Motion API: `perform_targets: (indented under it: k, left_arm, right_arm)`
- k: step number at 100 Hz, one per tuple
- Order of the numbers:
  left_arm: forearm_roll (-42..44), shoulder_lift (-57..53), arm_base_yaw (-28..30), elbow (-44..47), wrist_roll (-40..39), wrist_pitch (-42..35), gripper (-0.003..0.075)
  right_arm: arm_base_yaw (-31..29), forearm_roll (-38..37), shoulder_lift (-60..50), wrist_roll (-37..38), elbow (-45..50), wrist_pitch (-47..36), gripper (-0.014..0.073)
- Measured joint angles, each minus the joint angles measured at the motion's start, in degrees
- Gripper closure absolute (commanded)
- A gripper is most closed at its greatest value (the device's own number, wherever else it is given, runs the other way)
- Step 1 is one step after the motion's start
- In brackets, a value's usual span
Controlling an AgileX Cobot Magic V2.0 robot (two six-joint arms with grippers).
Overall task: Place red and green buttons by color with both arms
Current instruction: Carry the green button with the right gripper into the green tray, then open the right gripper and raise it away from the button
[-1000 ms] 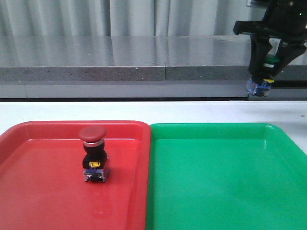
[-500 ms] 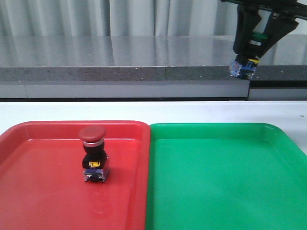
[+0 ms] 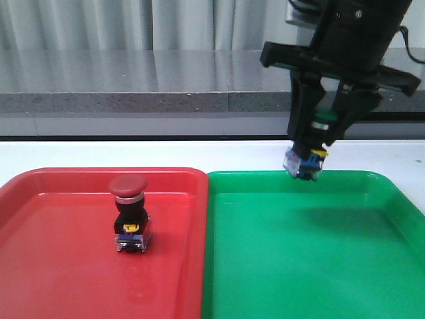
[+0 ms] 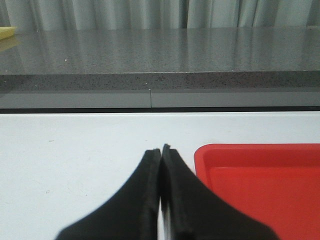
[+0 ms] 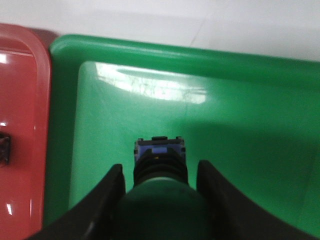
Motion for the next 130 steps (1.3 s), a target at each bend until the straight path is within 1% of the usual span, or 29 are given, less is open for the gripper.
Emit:
perform_targets:
  k: [16, 26, 67, 76, 94, 100, 130]
  left_arm:
    - [0.0, 0.0, 0.0, 0.0, 0.0, -0.1, 0.0741]
    - [0.0, 0.0, 0.0, 0.0, 0.0, -0.1, 0.0741]
    - [0.0, 0.0, 0.0, 0.0, 0.0, -0.1, 0.0741]
    - [0.0, 0.0, 0.0, 0.0, 0.0, -0.1, 0.0741]
    - [0.0, 0.0, 0.0, 0.0, 0.0, -0.1, 0.0741]
    - [0.0, 0.0, 0.0, 0.0, 0.0, -0.1, 0.0741]
    - [0.0, 0.0, 0.0, 0.0, 0.0, -0.1, 0.0741]
  right_arm:
    - [2.1, 0.12, 0.0, 0.58, 5.96, -4.83, 0.0421]
    - [2.58, 0.24, 0.0, 0.79, 7.95, -6.06, 0.0421]
    - [2.58, 0.24, 2.03, 0.91, 8.53, -6.79, 0.0415]
    - [2.58, 0.32, 2.03, 0.69, 8.53, -6.79, 0.0374]
    - [2.58, 0.32, 2.03, 0.69, 8.53, -6.79, 0.0176]
    - [2.58, 0.32, 2.17, 0.69, 8.53, -6.79, 0.0141]
    - [2.58, 0.92, 2.17, 0.57, 8.53, -6.64, 0.0134]
